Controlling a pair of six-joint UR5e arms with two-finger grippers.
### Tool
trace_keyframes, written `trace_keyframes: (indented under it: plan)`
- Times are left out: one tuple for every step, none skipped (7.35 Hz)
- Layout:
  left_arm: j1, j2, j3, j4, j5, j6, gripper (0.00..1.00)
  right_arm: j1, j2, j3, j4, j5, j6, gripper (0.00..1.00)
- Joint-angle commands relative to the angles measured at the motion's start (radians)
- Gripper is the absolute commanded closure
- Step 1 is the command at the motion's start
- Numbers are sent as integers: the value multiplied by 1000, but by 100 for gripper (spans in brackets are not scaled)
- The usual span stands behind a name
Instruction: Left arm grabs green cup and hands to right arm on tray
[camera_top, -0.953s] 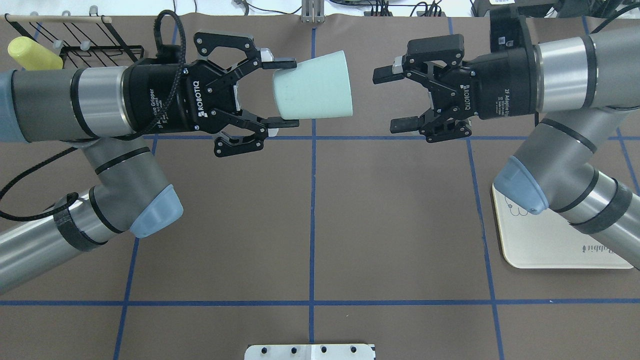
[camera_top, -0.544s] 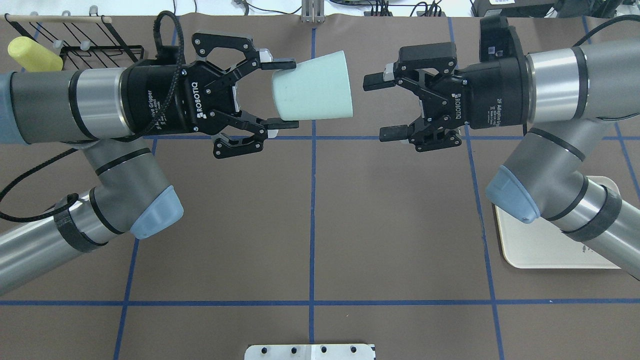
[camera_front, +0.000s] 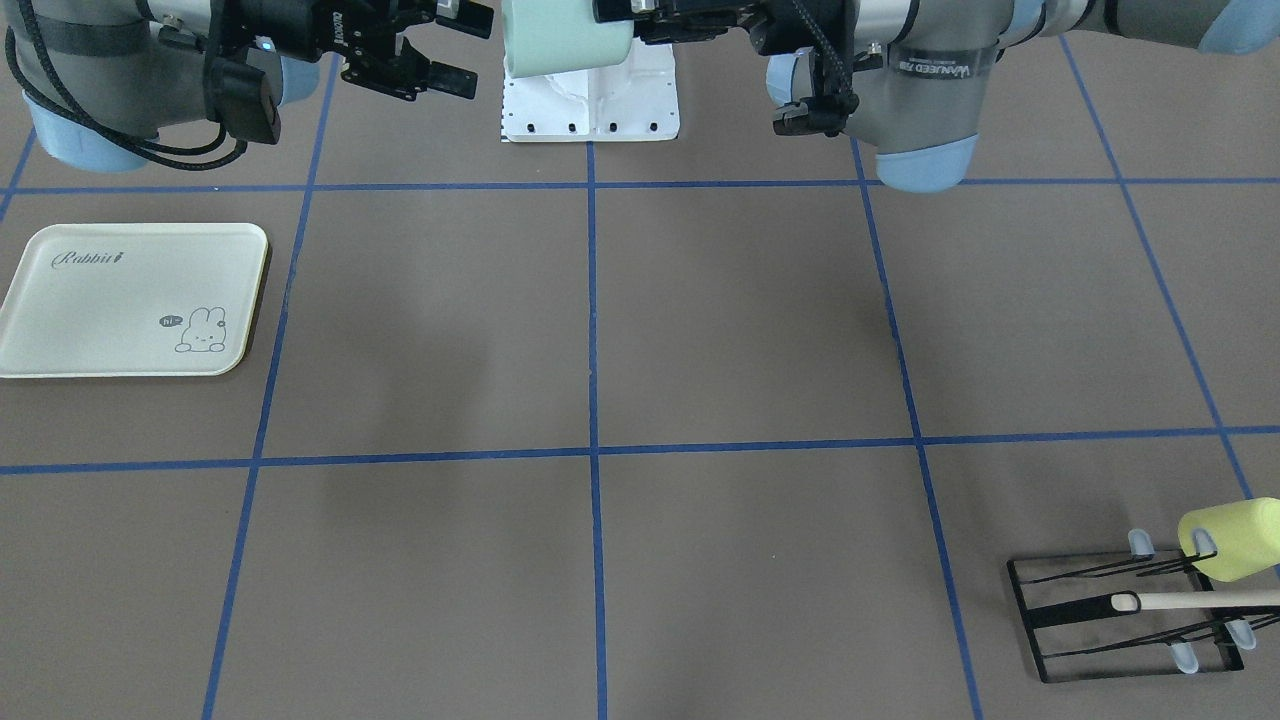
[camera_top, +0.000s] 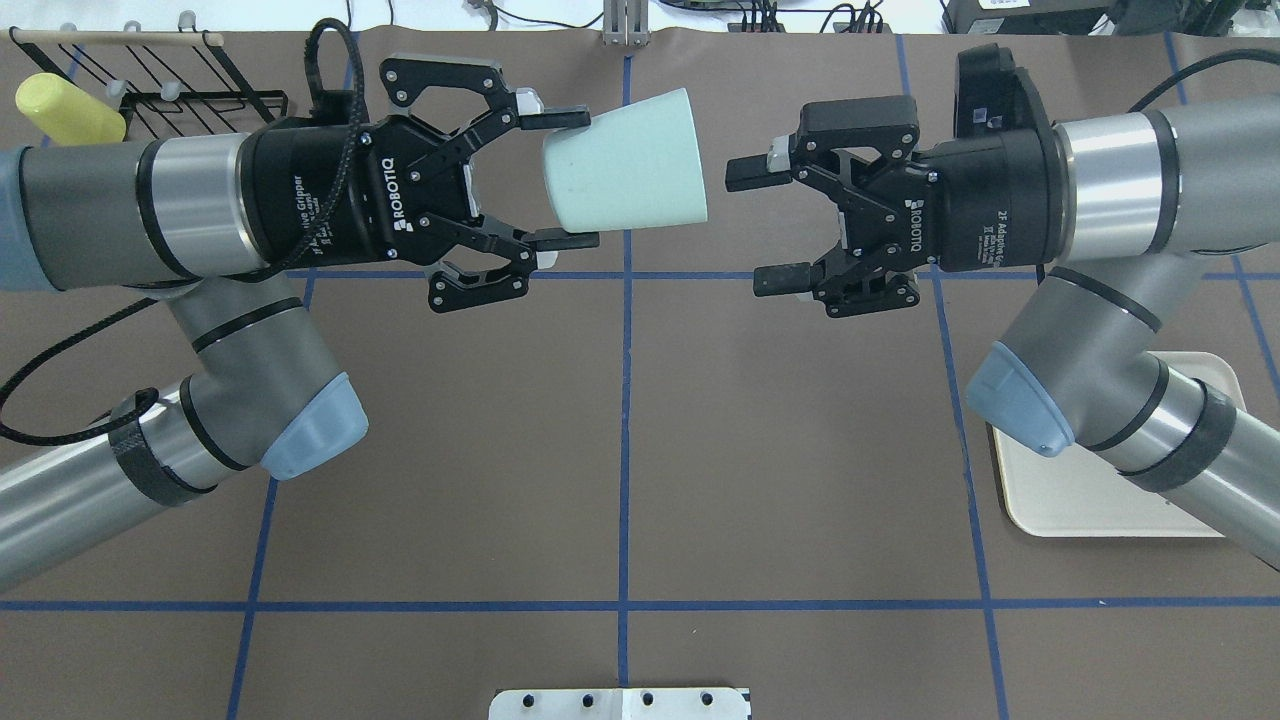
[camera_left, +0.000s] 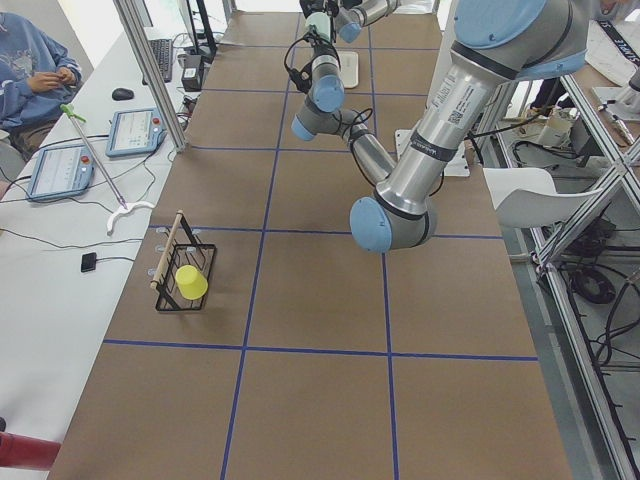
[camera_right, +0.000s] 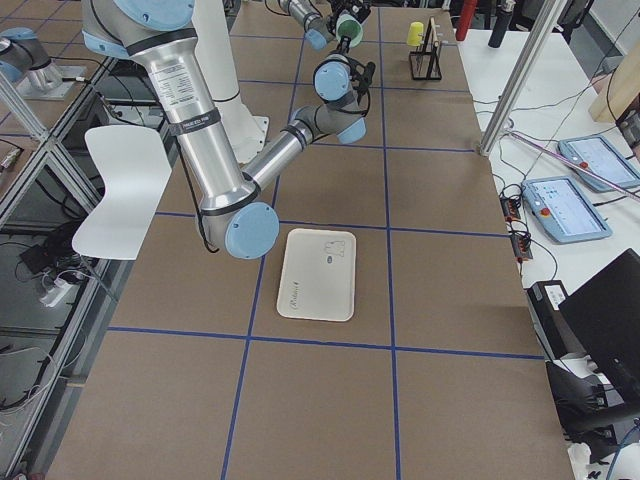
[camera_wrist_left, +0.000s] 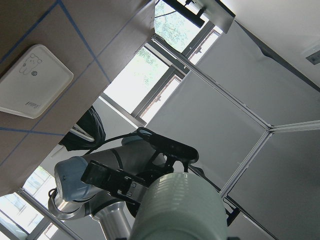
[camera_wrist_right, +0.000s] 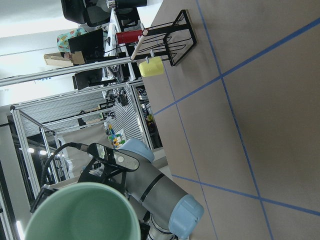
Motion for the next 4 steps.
trace_keyframes:
  plan:
    - [18,-3,-3,-6,21,0,100,-20,1,1,12,-20,0,1]
    - [35,-3,-1,-6,21,1,100,-29,1,0,23,-32,0,4]
    - [43,-6,-1,-6,21,1,100,-36,1,0,24,-43,0,9]
    - [45,-11,-3,-6,31,0,100,-39,1,1,26,-43,2,16]
